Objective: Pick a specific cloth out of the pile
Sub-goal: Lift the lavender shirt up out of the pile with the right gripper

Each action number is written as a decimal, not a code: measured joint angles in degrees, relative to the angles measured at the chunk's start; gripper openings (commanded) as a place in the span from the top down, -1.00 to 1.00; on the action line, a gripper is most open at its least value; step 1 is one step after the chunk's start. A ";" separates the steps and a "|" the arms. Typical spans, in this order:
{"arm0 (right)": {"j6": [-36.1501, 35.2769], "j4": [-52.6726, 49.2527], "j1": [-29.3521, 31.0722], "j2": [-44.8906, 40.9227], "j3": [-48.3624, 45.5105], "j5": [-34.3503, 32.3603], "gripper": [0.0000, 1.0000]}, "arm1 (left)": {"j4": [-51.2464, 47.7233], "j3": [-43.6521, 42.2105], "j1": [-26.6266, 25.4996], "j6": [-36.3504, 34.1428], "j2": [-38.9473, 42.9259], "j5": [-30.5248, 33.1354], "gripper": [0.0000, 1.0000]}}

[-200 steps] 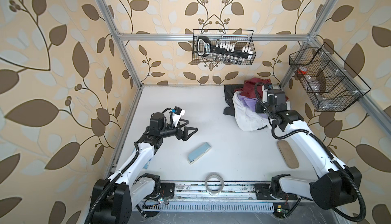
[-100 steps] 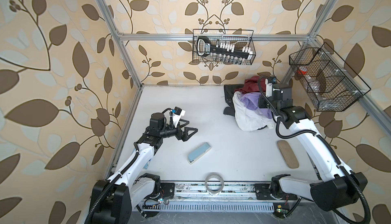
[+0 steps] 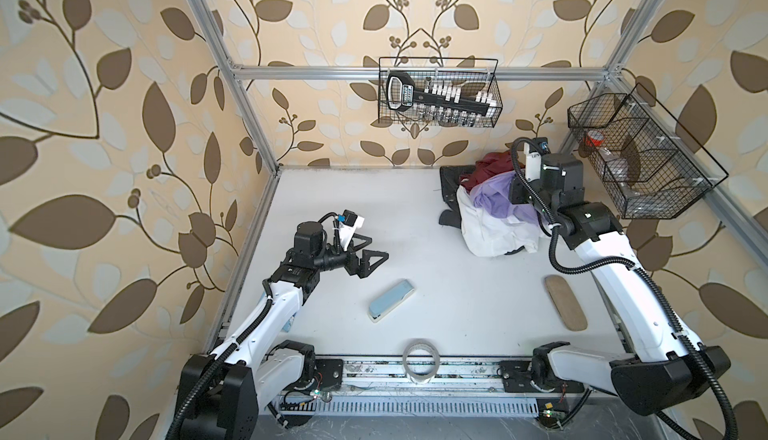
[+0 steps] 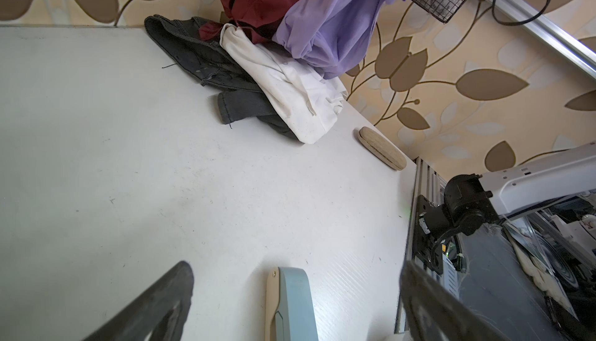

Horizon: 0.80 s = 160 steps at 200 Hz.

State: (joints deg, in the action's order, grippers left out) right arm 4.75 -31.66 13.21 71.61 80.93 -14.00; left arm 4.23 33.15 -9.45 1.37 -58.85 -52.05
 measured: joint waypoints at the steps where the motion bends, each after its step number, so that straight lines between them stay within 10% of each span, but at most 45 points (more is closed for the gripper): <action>1: 0.00 0.00 0.02 0.00 0.04 -0.02 1.00 | 0.00 0.00 0.00 0.00 0.02 0.00 -0.98; 160: -1.20 -3.17 4.31 -1.84 11.15 -2.05 1.00 | -0.20 0.00 -1.14 -1.25 2.84 0.15 -0.98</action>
State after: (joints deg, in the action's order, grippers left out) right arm 3.55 -34.83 17.52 69.78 92.07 -16.05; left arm 4.03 33.15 -10.59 0.12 -56.01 -51.90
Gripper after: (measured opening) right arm 0.048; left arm 0.989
